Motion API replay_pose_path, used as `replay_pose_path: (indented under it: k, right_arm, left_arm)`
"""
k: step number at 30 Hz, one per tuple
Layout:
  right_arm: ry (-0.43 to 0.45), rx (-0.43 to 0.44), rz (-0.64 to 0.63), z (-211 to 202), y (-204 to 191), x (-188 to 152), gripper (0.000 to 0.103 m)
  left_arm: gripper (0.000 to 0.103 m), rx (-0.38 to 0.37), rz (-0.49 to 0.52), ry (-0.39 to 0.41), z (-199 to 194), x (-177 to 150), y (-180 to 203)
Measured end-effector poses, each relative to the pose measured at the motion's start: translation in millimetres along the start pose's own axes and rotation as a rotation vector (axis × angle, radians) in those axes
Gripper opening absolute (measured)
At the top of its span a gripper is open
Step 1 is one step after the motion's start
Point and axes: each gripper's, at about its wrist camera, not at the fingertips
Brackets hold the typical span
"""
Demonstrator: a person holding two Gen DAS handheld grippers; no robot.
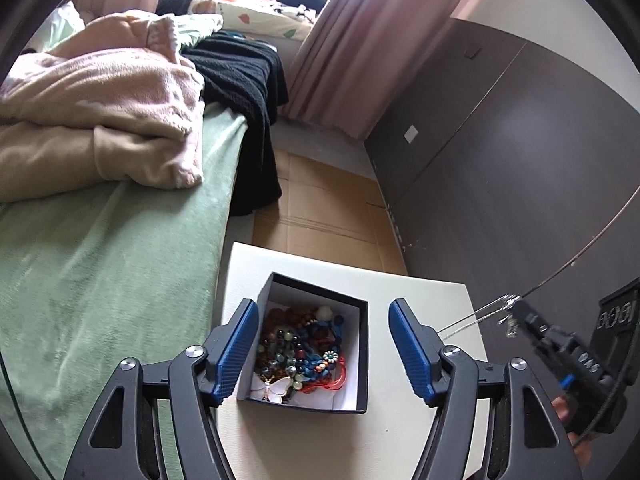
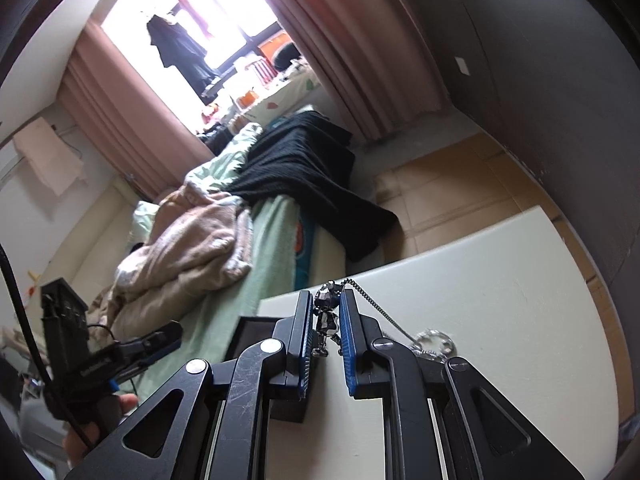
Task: Organize jewelry
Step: 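Carry the silver chain over the black box and open the right gripper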
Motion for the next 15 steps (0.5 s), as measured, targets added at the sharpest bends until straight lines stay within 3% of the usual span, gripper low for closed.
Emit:
replay_pose_path:
  k: [15]
  right_arm:
    - [0.117, 0.099, -0.096, -63.0, -80.0, 46.0, 0.015]
  left_arm:
    - [0.080, -0.039, -0.021, 0.096, -40.7, 13.5, -9.5]
Point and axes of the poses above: each gripper's, at about its wrist camera, not at the fingertips, and z roughly the way its jaws point, y to its right, x to its top, and after that the axes turned 15 degrees about -x, right-handed
